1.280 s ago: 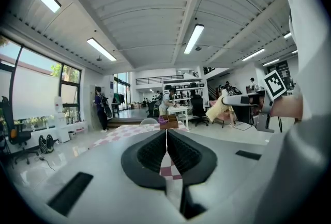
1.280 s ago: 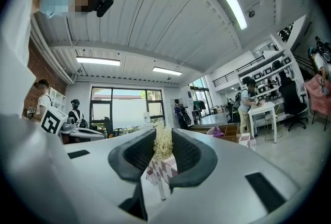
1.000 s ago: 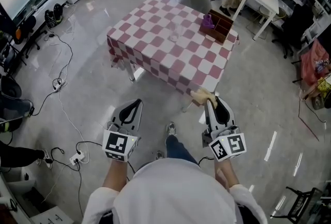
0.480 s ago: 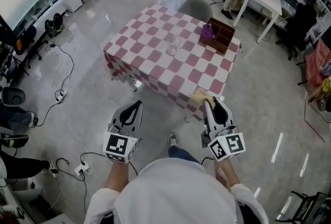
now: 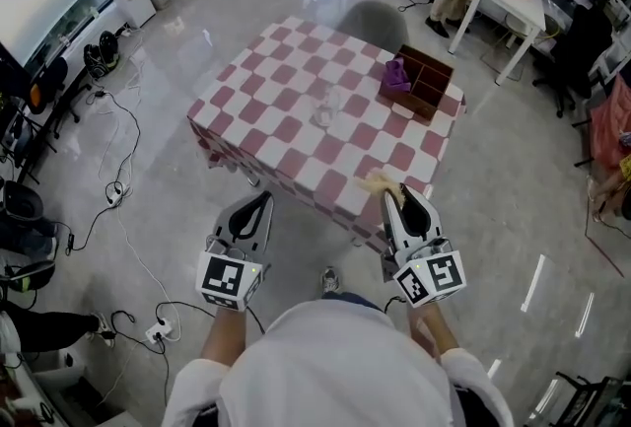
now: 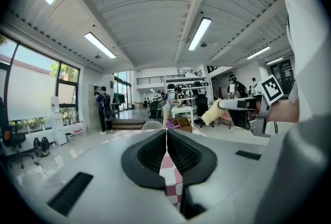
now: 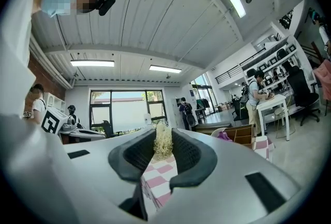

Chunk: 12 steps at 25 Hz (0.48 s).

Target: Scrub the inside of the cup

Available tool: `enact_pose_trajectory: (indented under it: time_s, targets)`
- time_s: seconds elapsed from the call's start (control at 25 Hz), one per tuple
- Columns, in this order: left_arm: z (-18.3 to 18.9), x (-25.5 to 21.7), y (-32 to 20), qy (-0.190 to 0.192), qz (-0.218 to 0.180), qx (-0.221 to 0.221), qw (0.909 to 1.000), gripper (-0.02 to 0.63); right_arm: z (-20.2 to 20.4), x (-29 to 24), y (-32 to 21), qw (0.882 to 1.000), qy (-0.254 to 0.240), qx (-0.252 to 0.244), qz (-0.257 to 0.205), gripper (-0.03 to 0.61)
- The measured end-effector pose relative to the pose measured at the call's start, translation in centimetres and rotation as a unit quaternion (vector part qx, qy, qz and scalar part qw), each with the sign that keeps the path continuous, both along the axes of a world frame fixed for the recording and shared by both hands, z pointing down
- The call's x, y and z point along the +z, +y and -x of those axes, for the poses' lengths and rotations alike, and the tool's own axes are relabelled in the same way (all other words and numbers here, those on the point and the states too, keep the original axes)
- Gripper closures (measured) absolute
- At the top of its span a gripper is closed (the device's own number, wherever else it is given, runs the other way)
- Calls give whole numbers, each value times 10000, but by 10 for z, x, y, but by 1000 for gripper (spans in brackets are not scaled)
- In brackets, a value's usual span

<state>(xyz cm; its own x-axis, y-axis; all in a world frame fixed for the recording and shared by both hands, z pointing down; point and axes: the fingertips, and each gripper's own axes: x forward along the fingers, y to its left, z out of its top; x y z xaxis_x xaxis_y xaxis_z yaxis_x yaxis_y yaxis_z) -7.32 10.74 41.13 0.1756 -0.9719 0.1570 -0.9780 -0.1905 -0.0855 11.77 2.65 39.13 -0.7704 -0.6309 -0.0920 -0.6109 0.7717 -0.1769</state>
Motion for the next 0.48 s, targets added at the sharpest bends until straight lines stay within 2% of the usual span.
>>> enact_pose_trajectory:
  time_s: [0.48]
  targets:
    - [1, 4, -69, -46, -82, 54, 9999, 580, 12, 8, -68, 9999, 13, -172, -8, 471]
